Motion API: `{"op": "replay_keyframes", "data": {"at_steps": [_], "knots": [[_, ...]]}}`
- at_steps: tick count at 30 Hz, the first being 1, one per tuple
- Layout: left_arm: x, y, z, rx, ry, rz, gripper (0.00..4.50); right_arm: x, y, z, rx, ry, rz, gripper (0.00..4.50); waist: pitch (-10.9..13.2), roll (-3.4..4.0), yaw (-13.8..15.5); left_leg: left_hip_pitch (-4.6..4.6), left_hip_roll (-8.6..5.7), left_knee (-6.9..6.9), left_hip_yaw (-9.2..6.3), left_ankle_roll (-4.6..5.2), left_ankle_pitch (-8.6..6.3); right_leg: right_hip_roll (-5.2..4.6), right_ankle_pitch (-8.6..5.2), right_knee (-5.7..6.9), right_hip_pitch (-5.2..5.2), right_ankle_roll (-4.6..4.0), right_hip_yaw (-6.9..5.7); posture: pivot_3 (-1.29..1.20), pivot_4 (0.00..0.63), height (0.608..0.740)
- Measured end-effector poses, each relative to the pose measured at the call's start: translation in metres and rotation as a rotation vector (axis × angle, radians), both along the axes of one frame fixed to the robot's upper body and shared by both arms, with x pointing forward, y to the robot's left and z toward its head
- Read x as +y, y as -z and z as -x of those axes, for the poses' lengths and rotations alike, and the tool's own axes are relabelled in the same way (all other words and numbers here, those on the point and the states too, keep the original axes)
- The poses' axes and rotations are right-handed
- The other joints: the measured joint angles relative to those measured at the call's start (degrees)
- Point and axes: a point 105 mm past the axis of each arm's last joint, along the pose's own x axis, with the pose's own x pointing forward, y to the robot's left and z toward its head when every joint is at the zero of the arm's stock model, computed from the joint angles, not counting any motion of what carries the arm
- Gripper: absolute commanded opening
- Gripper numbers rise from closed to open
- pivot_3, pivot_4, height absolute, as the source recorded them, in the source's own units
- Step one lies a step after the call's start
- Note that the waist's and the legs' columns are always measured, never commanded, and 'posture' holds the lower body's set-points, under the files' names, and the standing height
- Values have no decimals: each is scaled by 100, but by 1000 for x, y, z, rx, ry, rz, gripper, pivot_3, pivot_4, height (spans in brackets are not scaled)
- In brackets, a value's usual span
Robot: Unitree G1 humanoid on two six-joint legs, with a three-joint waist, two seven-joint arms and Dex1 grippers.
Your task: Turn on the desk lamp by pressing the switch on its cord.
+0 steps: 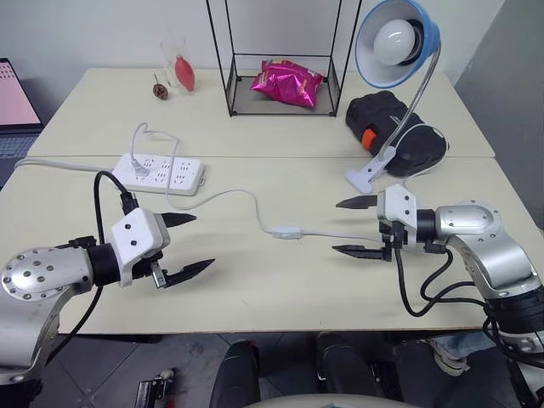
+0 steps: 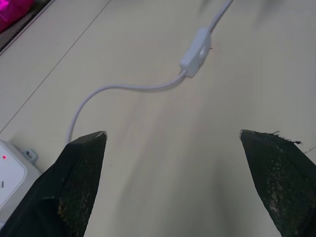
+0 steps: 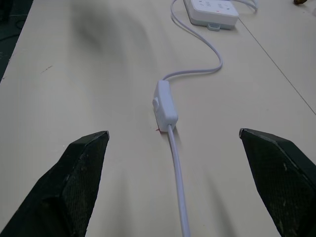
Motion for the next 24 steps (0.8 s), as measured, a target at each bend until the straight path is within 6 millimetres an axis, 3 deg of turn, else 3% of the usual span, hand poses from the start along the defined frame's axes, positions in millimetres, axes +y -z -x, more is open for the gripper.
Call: {"op": "replay_keyframes", "data": {"at_steps": [4,13,24], "knots": [[-6,2,8,52,50,14,4496,11,11,-3,57,-9,31,4421,1,1,-18,0,0,0,0,0,0,0,1,1,-1,0,0,0,150,740],[-11,6,9,58,80,5,4496,43,37,-33,145,4,98,4421,1,1,-27,-2,0,0,0,0,0,1,0,0,-2,-2,0,0,150,740],[-7,19,17,92,90,-25,4496,62,45,-45,173,-14,94,4421,1,2,-29,-1,0,-1,-2,0,0,1,-1,2,-3,-6,-2,0,150,740]]}}
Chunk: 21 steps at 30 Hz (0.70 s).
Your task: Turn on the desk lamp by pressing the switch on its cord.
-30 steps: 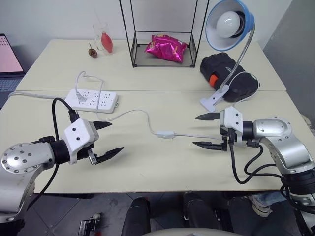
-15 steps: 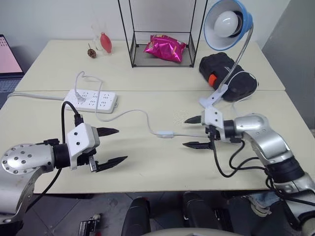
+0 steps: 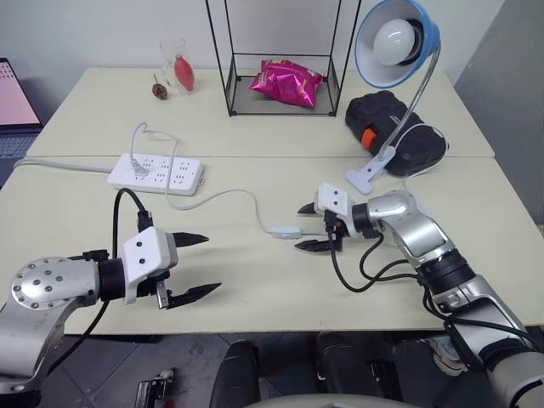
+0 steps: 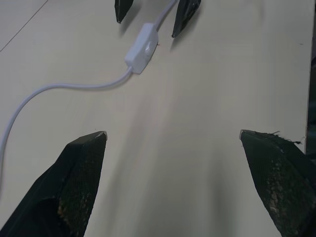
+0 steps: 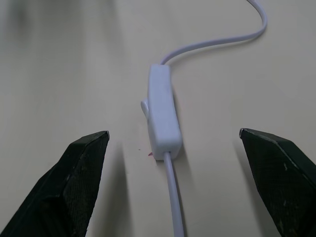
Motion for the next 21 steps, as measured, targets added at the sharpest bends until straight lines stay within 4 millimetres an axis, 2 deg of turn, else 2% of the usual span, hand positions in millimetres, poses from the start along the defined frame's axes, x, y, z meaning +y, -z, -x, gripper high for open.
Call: {"op": "replay_keyframes", "data": {"at_steps": [1,4,11,13,14,15,16,19,21], "knots": [[1,1,0,-1,-1,-3,4496,0,2,0,9,-1,1,4421,0,0,0,0,0,0,0,0,0,0,0,0,0,0,0,0,150,740],[1,0,0,-11,2,-8,4500,2,6,0,19,-6,9,4007,0,0,0,0,0,0,0,0,0,0,0,0,0,-1,-1,0,150,740],[4,1,-2,-20,-3,-17,4500,6,6,-4,3,-14,12,2072,0,0,0,0,0,0,-1,0,0,0,0,0,0,-1,-1,0,150,740],[4,1,-2,-22,-3,-18,4500,7,6,-4,2,-18,9,1638,0,0,0,-1,0,0,-1,0,0,0,0,0,0,-1,-1,0,150,740],[4,1,-2,-23,-2,-18,4500,7,6,-4,1,-18,9,1595,0,0,0,0,0,0,-1,0,0,0,0,0,0,-1,-1,0,150,740],[4,1,-2,-26,0,-17,4500,7,6,-4,0,-19,9,1189,0,0,0,0,0,0,-1,0,0,0,0,0,0,-1,-1,0,150,740],[3,1,-2,-29,3,-17,4500,7,6,-4,-1,-20,9,1213,0,0,0,0,0,0,-1,0,0,0,0,0,0,-1,-1,0,150,740],[-3,-3,-10,-47,0,36,4500,7,2,-1,-23,-42,9,396,2,3,6,0,0,0,-3,0,0,1,1,1,0,1,-3,0,150,740],[-6,-9,-16,-72,-1,53,4500,8,-2,0,-48,-52,9,374,1,2,5,-1,0,1,-4,0,0,1,1,1,1,2,-3,0,150,740]]}}
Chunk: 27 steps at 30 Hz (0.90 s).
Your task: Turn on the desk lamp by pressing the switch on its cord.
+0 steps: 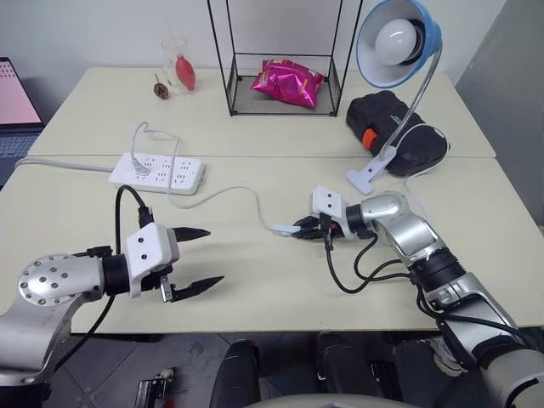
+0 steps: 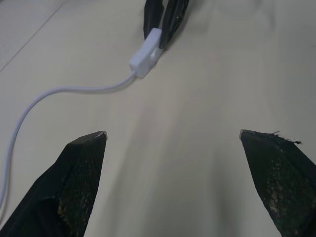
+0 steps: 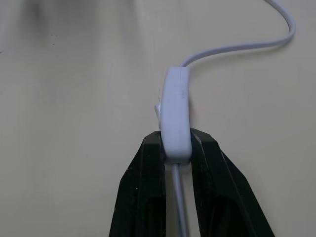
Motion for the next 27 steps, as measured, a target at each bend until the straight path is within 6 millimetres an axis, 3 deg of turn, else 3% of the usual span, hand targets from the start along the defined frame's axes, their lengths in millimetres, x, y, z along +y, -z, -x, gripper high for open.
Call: {"op": "replay_keyframes", "data": {"at_steps": [4,12,18,27], "knots": [[-11,-11,-13,-40,6,31,4500,9,-11,9,-56,-43,-20,372,0,0,0,0,0,0,-1,0,0,1,0,1,0,0,0,0,150,740],[-31,-12,-39,-57,50,-10,4500,25,-30,25,-132,-117,-41,372,0,0,1,0,-1,1,-4,0,0,5,0,2,0,0,-2,0,150,740],[-41,1,-48,-28,93,-59,4500,30,-30,28,-166,-130,-16,372,0,0,-2,-3,-1,0,-3,0,0,4,1,1,-1,-1,-1,0,150,740],[-52,4,-54,-21,132,-65,4500,35,-31,32,-174,-148,-16,372,0,0,0,-4,-1,0,-6,0,0,5,0,2,-1,-1,-2,0,150,740]]}}
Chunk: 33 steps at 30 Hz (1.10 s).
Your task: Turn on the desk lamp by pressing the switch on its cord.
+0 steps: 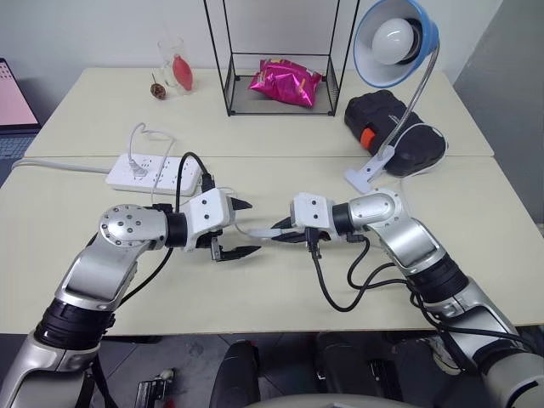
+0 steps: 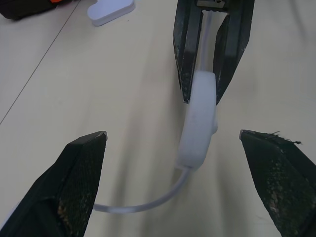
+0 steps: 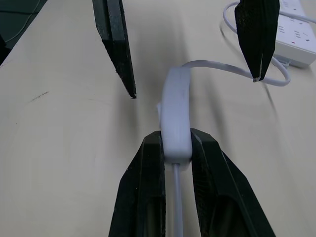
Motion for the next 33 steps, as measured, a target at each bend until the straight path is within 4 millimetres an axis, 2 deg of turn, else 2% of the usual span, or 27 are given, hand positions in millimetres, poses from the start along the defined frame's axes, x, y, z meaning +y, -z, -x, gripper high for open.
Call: {"op": "replay_keyframes", "data": {"at_steps": [8,12,25,29,33], "knots": [[-2,8,-1,18,7,-6,4500,4,-4,1,-7,-12,-8,372,0,0,0,-1,-1,1,-1,0,0,-1,0,0,0,0,0,0,150,740],[-4,10,-1,21,8,-8,3867,5,-4,1,-6,-15,-8,372,0,0,0,0,-1,1,-2,0,0,0,0,0,0,0,-1,0,150,740],[-7,12,-3,27,21,-10,929,3,-4,-2,0,8,-7,372,0,0,1,-1,-1,1,-2,0,0,0,0,0,0,0,0,0,150,740],[-9,15,-1,25,51,-29,681,2,-2,-1,4,0,6,372,0,0,1,0,-1,1,-2,0,0,0,0,0,0,0,0,0,150,740],[-9,16,-1,16,57,-40,645,2,-2,0,8,-7,10,372,0,0,0,0,-1,1,-2,0,0,0,0,0,0,0,-1,0,150,740]]}}
